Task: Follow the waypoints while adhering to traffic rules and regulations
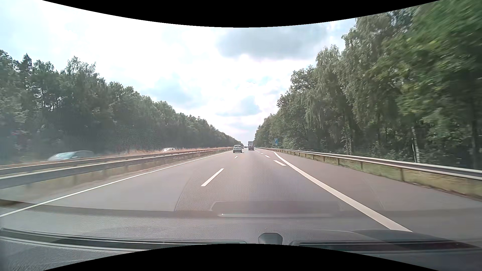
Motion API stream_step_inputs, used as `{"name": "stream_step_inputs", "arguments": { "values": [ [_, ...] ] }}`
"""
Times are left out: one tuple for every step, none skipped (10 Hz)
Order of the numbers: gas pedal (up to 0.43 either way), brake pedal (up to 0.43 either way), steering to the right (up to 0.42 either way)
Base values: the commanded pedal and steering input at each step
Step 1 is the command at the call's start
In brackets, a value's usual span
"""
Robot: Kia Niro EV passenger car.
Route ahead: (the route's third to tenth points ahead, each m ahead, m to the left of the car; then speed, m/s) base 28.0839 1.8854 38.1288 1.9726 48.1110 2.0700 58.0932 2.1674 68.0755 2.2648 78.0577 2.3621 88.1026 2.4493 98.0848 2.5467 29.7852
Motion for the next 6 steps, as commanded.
{"name": "stream_step_inputs", "arguments": {
  "values": [
    [0.189,0.000,-0.006],
    [0.189,0.000,-0.007],
    [0.189,0.000,-0.007],
    [0.189,0.000,-0.005],
    [0.189,0.000,-0.004],
    [0.189,0.000,-0.004]
  ]
}}
